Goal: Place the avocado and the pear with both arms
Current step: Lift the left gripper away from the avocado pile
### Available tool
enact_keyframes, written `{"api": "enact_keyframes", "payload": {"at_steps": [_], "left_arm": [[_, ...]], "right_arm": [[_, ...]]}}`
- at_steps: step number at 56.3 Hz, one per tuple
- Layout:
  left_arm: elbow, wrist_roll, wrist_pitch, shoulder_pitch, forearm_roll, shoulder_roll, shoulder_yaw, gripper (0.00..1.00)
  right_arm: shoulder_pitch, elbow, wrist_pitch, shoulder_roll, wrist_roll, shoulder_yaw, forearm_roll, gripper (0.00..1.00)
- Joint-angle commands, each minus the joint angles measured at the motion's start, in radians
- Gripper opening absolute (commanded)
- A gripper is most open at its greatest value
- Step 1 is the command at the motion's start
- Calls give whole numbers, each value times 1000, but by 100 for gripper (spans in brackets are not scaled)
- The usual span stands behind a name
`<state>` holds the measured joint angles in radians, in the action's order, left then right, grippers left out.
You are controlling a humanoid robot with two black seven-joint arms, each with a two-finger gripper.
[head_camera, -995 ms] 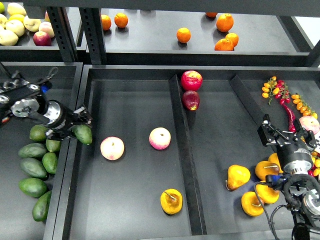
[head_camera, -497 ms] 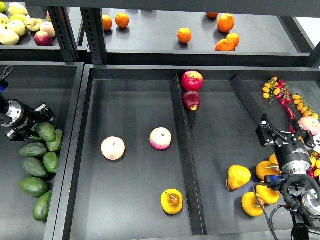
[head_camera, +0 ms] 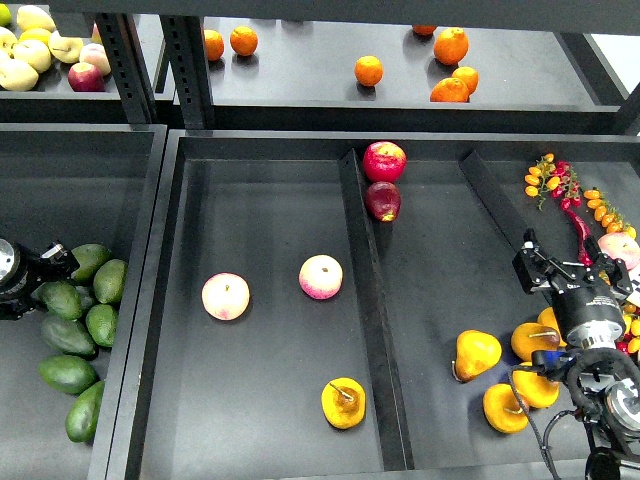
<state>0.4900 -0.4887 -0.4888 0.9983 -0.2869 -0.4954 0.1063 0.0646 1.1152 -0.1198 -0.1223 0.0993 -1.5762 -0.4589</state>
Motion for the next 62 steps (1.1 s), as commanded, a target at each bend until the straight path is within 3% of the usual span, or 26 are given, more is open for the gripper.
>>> {"api": "enact_keyframes", "payload": {"at_steps": [1,31,38,47,49,62], "left_arm": [[-2,0,0,-14,0,9,-2,33],[-2,0,0,-26,0,52,0,57],[-2,0,0,-23,0,50,1,65],[-2,0,0,-20,0,44,1,83],[-2,0,0,-15,0,43,1,92],[-1,0,0,13,3,38,0,98]], "right_arm": [[0,0,0,1,0,-1,0,100],[-2,3,-1,1,-1,1,3,100],[-2,3,-1,1,-1,1,3,100],[-3,3,0,1,-1,-1,3,100],[-3,3,-1,3,-1,-1,3,100],[-3,2,-1,12,-1,-1,5,100]]}}
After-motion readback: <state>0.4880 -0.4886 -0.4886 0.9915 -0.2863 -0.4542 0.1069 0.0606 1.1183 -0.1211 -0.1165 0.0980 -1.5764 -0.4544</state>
